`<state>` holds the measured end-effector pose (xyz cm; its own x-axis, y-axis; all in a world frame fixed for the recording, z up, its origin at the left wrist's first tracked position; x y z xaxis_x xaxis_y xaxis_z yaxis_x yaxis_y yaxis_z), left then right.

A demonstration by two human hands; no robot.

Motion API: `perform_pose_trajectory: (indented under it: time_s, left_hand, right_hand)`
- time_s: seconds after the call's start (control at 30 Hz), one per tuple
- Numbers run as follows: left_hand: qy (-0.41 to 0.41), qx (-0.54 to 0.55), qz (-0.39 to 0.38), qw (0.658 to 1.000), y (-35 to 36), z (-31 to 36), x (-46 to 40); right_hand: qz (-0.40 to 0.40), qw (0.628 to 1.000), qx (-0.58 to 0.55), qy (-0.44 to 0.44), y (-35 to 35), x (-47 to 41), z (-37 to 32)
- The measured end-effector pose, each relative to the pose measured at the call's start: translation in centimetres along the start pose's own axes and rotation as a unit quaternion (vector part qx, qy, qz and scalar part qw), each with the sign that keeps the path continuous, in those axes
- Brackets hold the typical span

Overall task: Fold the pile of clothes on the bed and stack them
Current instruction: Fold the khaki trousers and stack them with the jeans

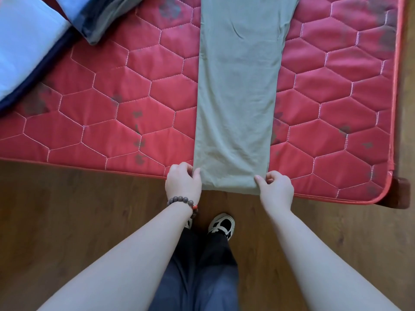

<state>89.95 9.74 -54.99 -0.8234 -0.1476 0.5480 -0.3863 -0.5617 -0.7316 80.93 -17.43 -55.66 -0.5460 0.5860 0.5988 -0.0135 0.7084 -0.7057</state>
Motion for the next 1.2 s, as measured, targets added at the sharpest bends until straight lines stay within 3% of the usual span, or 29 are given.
perform_pose_trajectory:
  time_s: [0.23,0.53,0.67,0.8,0.9,1.0,1.1,1.2]
  left_hand:
    - [-0.008,0.141,-0.068,0.988,1.2,-0.7,0.9]
    - [0.029,0.114,-0.213,0.97,2.6,-2.6,2.6]
    - [0.011,0.084,-0.214,0.973,2.4,-4.3,4.2]
    - [0.062,0.167,-0.175,0.968,0.4,-3.3,5.6]
    - [0.054,0.181,-0.23,0.955,-0.2,-2.5,5.9]
    - [0.023,0.214,-0.297,0.93,-1.3,-1.3,6.0]
    - [0.086,0.208,-0.317,0.922,-3.1,1.5,5.9]
    - [0.2,0.075,-0.271,0.939,-5.1,4.2,5.2]
  right_hand:
    - [-0.008,0.989,-0.114,0.092,1.4,1.3,2.1]
    - [-0.109,0.986,-0.123,0.021,1.6,2.9,2.7]
    - [-0.169,0.98,-0.104,0.033,2.8,4.8,5.1]
    - [-0.162,0.976,-0.142,-0.021,1.5,6.4,4.8]
    - [-0.21,0.962,-0.165,-0.055,0.5,7.1,3.6]
    - [-0.304,0.927,-0.218,-0.004,-0.1,7.9,3.5]
    - [-0.369,0.904,-0.217,-0.017,-2.0,8.4,1.8]
    - [-0.345,0.921,-0.163,-0.077,-5.1,7.3,-0.9]
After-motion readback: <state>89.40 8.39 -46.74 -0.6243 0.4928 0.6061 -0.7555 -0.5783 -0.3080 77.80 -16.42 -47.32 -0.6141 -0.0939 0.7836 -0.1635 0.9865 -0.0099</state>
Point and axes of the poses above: each hand's wrist, its own x-axis away from the middle knuckle, its own y-axis out of the palm, z = x × y, the point moved 10 cm from there along -x, towards the middle knuckle, and after that the axes turned 4 degrees about -z, right-handed, at the moved point
